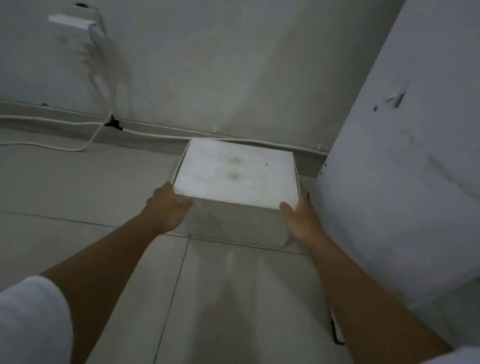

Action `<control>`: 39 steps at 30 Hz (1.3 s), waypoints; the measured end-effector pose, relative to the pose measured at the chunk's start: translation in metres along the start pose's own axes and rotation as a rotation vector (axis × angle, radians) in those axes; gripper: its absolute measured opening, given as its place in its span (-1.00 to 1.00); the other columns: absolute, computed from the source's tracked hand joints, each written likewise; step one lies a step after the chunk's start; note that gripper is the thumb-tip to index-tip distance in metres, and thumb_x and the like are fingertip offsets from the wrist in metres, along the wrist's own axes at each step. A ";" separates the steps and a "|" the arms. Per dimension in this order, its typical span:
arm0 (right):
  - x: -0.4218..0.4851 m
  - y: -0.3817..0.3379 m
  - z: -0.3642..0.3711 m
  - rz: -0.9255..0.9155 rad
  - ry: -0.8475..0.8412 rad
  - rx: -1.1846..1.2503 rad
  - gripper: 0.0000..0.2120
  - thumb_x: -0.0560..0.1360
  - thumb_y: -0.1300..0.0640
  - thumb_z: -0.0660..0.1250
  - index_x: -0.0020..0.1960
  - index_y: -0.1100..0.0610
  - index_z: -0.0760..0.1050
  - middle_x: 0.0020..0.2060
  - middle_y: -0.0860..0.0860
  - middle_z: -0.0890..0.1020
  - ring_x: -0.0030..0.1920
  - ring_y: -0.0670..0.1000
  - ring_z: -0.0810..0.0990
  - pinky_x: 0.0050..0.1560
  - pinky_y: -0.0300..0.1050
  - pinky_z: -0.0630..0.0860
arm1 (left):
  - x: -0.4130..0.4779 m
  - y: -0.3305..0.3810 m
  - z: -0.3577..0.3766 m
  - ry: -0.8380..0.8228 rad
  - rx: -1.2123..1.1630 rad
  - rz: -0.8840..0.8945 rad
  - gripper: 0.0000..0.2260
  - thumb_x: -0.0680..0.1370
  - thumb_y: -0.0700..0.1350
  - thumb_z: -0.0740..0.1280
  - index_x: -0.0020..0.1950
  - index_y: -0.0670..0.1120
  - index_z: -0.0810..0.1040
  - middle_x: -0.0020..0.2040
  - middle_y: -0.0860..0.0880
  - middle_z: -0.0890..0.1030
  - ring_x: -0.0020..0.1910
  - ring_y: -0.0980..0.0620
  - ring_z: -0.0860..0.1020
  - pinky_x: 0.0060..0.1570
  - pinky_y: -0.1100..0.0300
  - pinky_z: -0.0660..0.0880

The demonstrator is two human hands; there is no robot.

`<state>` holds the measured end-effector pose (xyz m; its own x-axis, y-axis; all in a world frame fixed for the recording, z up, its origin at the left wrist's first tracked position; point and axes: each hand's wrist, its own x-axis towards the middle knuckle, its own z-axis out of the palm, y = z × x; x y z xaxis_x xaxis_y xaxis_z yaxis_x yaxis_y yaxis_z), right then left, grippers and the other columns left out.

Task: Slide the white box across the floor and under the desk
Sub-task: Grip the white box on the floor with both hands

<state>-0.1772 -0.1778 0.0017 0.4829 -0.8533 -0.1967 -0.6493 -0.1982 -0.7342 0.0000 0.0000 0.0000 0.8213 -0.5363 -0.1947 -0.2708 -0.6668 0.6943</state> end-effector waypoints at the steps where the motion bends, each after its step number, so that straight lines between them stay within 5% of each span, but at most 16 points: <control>1: 0.002 -0.001 0.002 0.012 0.012 0.044 -0.39 0.59 0.05 0.14 0.53 0.25 0.03 0.50 0.21 0.25 0.47 0.19 0.29 0.40 -0.03 0.25 | 0.003 0.001 0.001 0.004 -0.027 -0.028 -0.41 0.55 0.04 0.26 0.46 -0.29 0.25 0.44 -0.30 0.35 0.38 -0.27 0.39 0.37 -0.05 0.36; 4: 0.012 0.004 0.008 0.079 0.054 0.173 -0.37 0.60 0.08 0.13 0.55 0.25 -0.05 0.54 0.18 0.18 0.50 0.17 0.23 0.42 -0.06 0.22 | 0.015 -0.003 0.004 0.003 -0.142 -0.099 -0.37 0.57 0.05 0.21 0.52 -0.27 0.14 0.52 -0.26 0.21 0.43 -0.26 0.33 0.40 -0.04 0.33; 9: 0.021 0.008 0.013 0.130 0.125 0.224 -0.45 0.54 0.04 0.19 0.45 0.30 0.26 0.42 0.22 0.36 0.36 0.23 0.41 0.30 -0.02 0.38 | 0.022 -0.014 0.009 0.020 -0.266 -0.179 -0.37 0.59 0.10 0.15 0.56 -0.18 0.10 0.57 -0.17 0.05 0.44 -0.24 0.31 0.41 -0.13 0.34; 14: 0.018 0.019 0.008 0.175 0.119 0.228 -0.41 0.47 -0.06 0.23 0.38 0.26 0.38 0.37 0.22 0.39 0.29 0.26 0.47 0.31 0.07 0.44 | 0.015 -0.025 0.017 0.066 -0.239 -0.211 -0.48 0.59 0.10 0.09 0.48 -0.14 0.31 0.46 -0.26 0.24 0.34 -0.28 0.39 0.34 -0.06 0.40; 23: -0.003 0.030 0.009 0.177 0.126 0.406 -0.64 0.55 0.16 0.18 0.32 0.22 0.30 -0.02 0.09 0.43 -0.03 0.06 0.43 0.11 -0.01 0.45 | -0.007 -0.037 0.027 0.107 -0.566 -0.194 -0.67 0.61 -0.13 0.10 0.34 -0.23 0.31 0.16 -0.25 0.44 0.02 -0.14 0.42 0.00 -0.03 0.42; 30: -0.051 0.025 0.001 0.141 0.102 0.443 -0.57 0.52 0.06 0.29 0.33 0.19 0.35 0.03 0.03 0.47 0.01 0.05 0.48 0.08 -0.05 0.47 | -0.046 -0.045 0.005 0.064 -0.575 -0.212 -0.69 0.59 -0.22 0.09 0.32 -0.24 0.34 0.12 -0.17 0.42 0.05 -0.14 0.44 0.02 -0.03 0.44; 35: -0.100 0.007 -0.012 0.132 0.036 0.471 -0.69 0.43 -0.05 0.38 0.11 0.07 0.53 0.06 0.09 0.62 -0.01 0.10 0.60 0.10 0.03 0.58 | -0.088 -0.053 -0.027 0.028 -0.555 -0.233 -0.70 0.59 -0.22 0.09 0.30 -0.24 0.36 0.18 -0.20 0.44 0.19 -0.25 0.47 0.28 -0.24 0.44; 39: -0.138 0.002 -0.016 0.152 0.044 0.416 -0.49 0.35 -0.15 0.41 0.18 0.10 0.44 0.26 0.15 0.49 0.14 0.15 0.56 0.17 0.05 0.54 | -0.121 -0.058 -0.052 -0.011 -0.603 -0.228 -0.76 0.60 -0.25 0.08 0.25 -0.22 0.36 0.21 -0.22 0.42 0.11 -0.16 0.43 0.09 -0.09 0.44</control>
<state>-0.2543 -0.0680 0.0374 0.3685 -0.8794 -0.3014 -0.4149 0.1345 -0.8999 -0.0579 0.1305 0.0193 0.8186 -0.4231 -0.3884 0.2425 -0.3585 0.9015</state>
